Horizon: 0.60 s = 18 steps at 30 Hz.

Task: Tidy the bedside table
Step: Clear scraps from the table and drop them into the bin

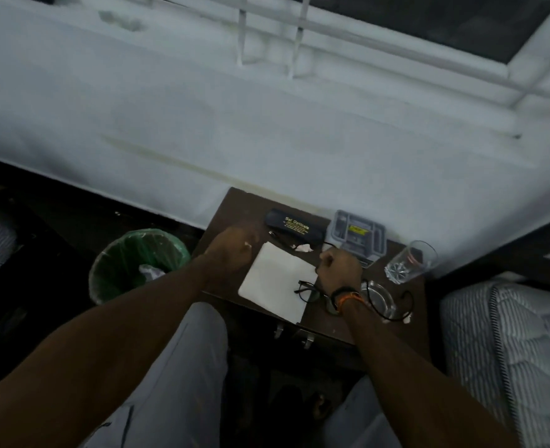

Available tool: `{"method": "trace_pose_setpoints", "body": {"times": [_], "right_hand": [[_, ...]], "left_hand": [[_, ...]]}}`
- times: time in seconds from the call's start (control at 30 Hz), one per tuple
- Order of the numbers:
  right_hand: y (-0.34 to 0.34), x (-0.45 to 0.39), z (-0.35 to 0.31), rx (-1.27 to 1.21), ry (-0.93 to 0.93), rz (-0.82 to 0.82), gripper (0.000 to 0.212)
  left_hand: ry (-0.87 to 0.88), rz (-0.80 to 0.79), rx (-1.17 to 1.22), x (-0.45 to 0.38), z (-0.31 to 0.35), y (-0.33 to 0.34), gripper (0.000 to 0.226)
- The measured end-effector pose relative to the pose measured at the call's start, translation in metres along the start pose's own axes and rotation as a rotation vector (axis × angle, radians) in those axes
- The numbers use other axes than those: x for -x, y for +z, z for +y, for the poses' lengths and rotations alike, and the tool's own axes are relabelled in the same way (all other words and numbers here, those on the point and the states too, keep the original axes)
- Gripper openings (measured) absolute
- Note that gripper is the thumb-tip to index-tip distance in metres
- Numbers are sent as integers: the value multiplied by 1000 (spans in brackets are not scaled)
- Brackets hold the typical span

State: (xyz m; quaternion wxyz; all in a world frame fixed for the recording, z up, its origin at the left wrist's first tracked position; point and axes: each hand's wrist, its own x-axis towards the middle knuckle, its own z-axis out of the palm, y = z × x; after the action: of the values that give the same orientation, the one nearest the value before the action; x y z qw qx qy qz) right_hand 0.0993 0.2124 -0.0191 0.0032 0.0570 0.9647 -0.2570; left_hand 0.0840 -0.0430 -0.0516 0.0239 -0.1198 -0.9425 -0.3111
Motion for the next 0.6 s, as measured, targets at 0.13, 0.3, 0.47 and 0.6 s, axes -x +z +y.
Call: {"method": "trace_pose_setpoints", "body": {"times": [0.13,0.3,0.47,0.6], "right_hand": [[-9,6,20,7,9,41,19],[-21,14,52,-49,-13,151,21],[-27,17,85,-45,-15,298,22],[-32,21,118,75,32,428,29]], "left_hand": [[-32,-114,82,-33,33,18,26],[-167,-129,95,-67,70,36,18],[-222,-225,28,-95,84,55,23],[-327,-281,-29,-105,89,74,31]]}}
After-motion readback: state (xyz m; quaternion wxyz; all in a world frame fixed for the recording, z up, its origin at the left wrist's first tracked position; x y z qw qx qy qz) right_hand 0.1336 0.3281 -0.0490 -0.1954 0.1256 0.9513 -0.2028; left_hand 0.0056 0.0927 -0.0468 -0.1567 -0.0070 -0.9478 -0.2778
